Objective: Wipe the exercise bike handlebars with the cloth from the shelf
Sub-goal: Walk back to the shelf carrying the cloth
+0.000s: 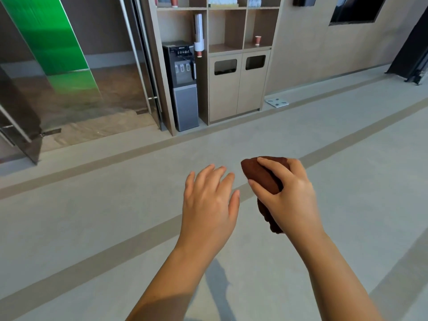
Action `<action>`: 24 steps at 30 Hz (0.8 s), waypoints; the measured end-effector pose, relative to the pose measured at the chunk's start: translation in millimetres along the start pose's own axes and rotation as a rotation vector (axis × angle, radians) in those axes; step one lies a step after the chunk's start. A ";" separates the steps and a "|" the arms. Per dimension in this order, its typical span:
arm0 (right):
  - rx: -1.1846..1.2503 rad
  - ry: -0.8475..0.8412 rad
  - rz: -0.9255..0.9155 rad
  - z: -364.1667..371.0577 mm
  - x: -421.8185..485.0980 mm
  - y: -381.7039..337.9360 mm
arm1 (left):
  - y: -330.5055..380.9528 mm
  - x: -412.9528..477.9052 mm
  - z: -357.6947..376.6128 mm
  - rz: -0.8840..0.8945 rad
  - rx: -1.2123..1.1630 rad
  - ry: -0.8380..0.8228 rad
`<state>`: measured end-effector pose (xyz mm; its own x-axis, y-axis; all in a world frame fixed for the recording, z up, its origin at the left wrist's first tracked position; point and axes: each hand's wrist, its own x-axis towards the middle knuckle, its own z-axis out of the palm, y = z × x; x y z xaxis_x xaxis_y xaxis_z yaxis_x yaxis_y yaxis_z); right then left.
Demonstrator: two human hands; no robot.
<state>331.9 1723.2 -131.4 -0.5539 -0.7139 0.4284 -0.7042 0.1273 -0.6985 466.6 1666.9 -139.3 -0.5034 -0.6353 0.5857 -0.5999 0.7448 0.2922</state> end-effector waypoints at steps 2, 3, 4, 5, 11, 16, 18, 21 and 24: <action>0.002 -0.004 -0.002 14.0 46.0 12.2 | -14.1 39.8 23.3 -0.018 0.006 -0.008; 0.007 -0.014 0.005 22.2 66.5 17.7 | -22.3 57.8 34.5 -0.030 0.005 -0.013; 0.012 -0.028 0.011 31.3 86.0 22.9 | -31.1 74.9 45.1 -0.043 0.005 -0.020; 0.014 -0.040 0.010 41.5 105.4 28.4 | -40.5 92.3 55.7 -0.059 0.008 -0.029; 0.004 -0.050 -0.022 124.4 232.8 56.8 | -115.3 204.9 128.6 -0.112 0.013 -0.058; 0.002 -0.053 -0.057 205.2 358.4 59.0 | -203.0 308.7 181.0 -0.137 -0.013 -0.072; -0.005 -0.064 -0.066 235.8 411.8 53.7 | -238.5 356.6 194.8 -0.145 -0.009 -0.062; 0.011 -0.072 -0.092 276.9 481.5 49.5 | -284.6 425.4 213.4 -0.102 0.008 -0.005; 0.028 -0.092 -0.071 312.7 541.0 54.8 | -319.1 484.0 232.9 -0.147 0.023 -0.039</action>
<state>132.6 1128.7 -117.1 -0.4588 -0.7809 0.4239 -0.7269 0.0554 -0.6845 269.6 1074.2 -125.1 -0.4329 -0.7449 0.5077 -0.6825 0.6388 0.3553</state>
